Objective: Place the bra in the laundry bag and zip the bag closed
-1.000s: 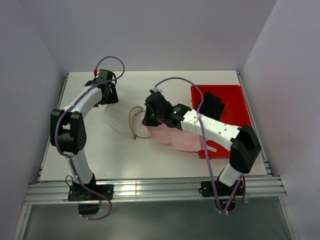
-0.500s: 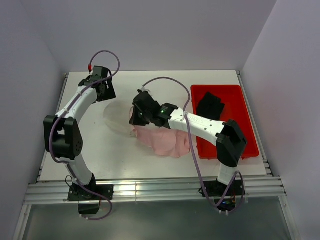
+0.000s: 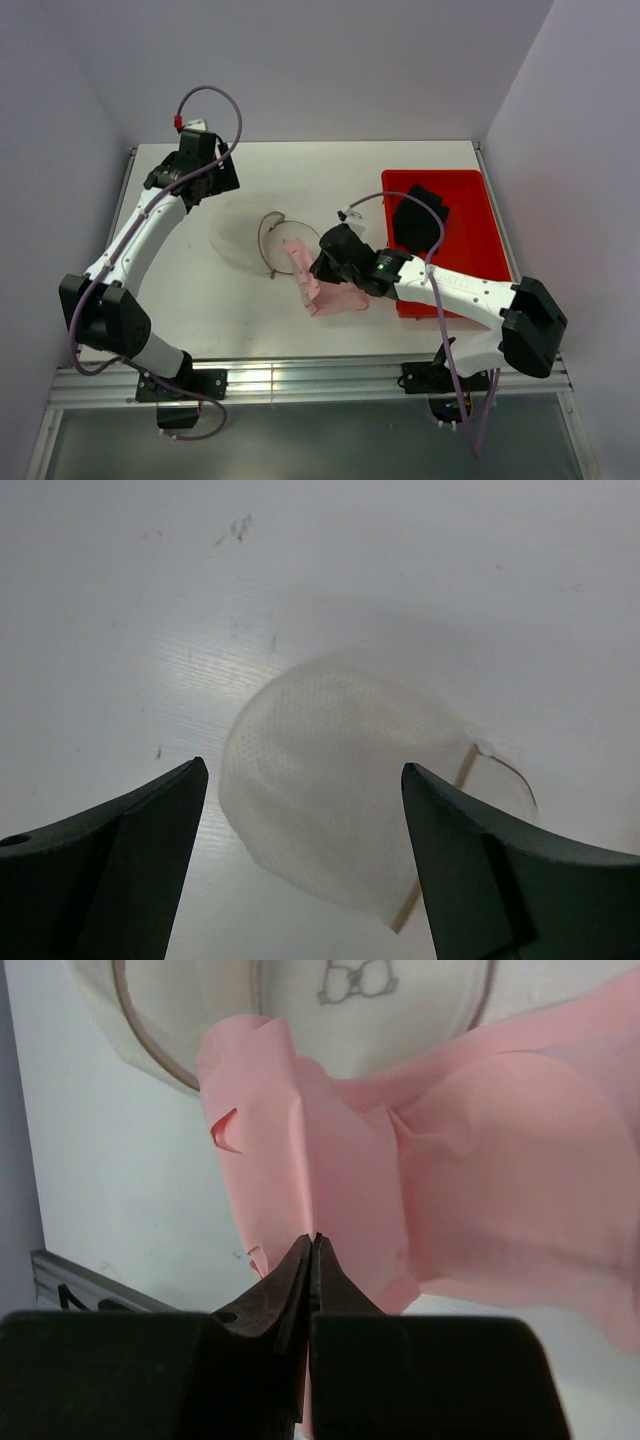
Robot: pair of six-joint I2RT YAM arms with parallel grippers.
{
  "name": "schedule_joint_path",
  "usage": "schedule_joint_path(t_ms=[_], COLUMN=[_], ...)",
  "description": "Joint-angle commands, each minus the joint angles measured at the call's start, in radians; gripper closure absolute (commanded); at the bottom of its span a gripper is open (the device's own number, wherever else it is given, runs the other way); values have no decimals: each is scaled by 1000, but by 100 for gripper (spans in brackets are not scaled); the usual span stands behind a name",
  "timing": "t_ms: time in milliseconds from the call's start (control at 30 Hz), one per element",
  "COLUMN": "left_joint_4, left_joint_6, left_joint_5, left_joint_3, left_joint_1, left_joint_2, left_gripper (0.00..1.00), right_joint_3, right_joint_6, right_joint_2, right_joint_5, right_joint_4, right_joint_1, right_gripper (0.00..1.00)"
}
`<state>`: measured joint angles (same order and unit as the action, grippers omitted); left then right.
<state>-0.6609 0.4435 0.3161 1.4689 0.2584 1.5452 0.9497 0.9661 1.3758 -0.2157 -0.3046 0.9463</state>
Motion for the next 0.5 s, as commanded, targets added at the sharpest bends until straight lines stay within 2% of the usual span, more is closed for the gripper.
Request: schedule_joint_path(t_ms=[0,300,400,467], left_joint_4=[7,35,61,70], left_joint_6=[26,112,136,153], left_joint_5=[26,49,44,40], left_joint_3=[-24,-145,-183,-203], left_joint_1=[73,297,349,376], left_joint_2=[-69,-169,-197,-203], left_gripper=[14,15,15,16], right_joint_3=[-73,-178,-201,-218], right_joint_6=[60,74,77,79], right_joint_2=[-81,-141,-156,-179], right_joint_5=[-100,-140,-160,-174], right_joint_4=[27,-11,-30,-47], right_joint_1=[-6,-66,-70,-72], right_gripper=[100,98,86,73])
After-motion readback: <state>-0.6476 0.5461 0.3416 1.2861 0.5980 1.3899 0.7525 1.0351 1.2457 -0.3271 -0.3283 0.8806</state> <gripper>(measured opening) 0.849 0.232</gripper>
